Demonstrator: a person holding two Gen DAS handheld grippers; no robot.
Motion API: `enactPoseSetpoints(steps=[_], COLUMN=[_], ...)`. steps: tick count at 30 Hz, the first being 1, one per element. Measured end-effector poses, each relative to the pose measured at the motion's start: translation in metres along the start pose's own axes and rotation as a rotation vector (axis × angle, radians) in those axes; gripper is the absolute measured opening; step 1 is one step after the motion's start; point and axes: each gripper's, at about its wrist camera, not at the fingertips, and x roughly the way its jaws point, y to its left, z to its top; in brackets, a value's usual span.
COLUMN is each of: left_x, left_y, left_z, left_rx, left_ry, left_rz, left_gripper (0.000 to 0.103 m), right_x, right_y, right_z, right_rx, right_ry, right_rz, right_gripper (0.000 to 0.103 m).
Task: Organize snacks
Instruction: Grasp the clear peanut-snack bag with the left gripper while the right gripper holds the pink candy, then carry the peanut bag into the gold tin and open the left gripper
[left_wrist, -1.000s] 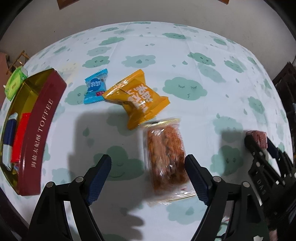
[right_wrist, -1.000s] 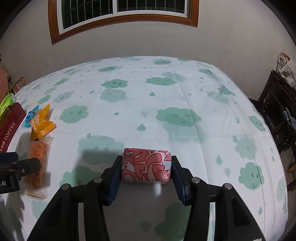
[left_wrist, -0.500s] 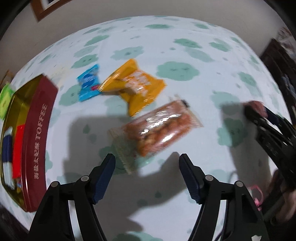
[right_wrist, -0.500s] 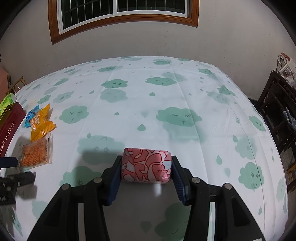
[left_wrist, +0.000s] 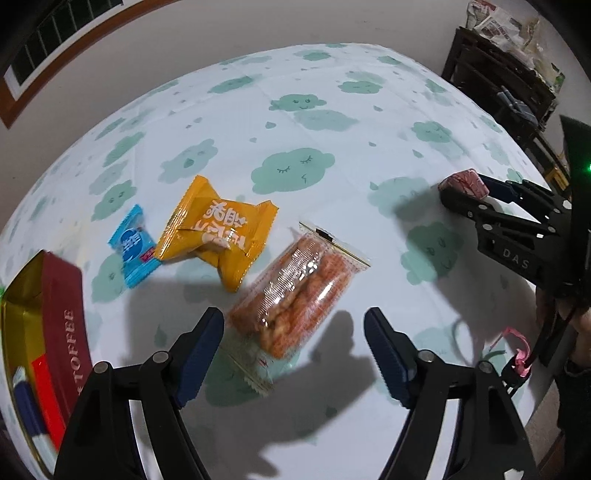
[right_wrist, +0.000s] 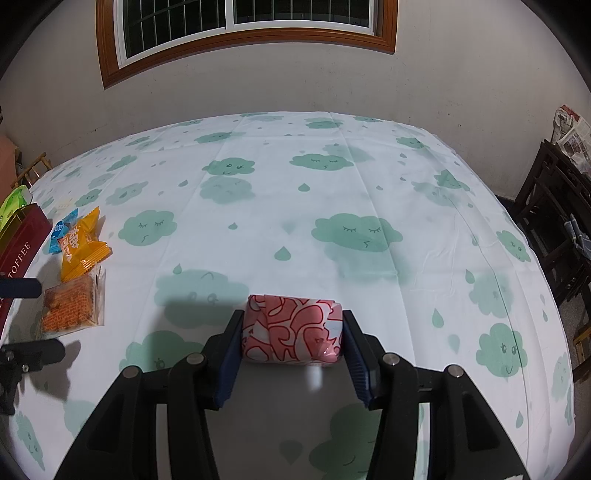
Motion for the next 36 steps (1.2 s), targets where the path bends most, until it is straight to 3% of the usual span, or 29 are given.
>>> enactPoseSetpoints(steps=[4, 10, 15, 21, 26, 36], left_x=[0.007, 0.016, 0.012, 0.015, 0.014, 0.006], left_y=[0.004, 0.004, -0.001, -0.002, -0.007, -0.008], left_z=[0.004, 0.008, 0.003, 0.011, 0.008, -0.007], left_rx=[0.028, 0.046, 0.038, -0.005, -0.006, -0.03], left_ry=[0.01, 0.037, 0.02, 0.018, -0.002, -0.024], left_rz=[0.02, -0.013, -0.038, -0.024, -0.015, 0.003], left_gripper=[0.069, 0.064, 0.042, 0.044, 0.035, 0.034], right_x=[0.0, 0.0, 0.0, 0.0, 0.0, 0.001], right_y=[0.001, 0.001, 0.001, 0.0, 0.0, 0.0], right_z=[0.0, 0.0, 0.0, 0.0, 0.0, 0.0], right_rx=[0.0, 0.0, 0.0, 0.001, 0.001, -0.001], right_ry=[0.0, 0.0, 0.0, 0.0, 0.0, 0.0], right_rz=[0.0, 0.0, 0.0, 0.0, 0.0, -0.002], right_gripper=[0.052, 0.052, 0.052, 0.052, 0.052, 0.052])
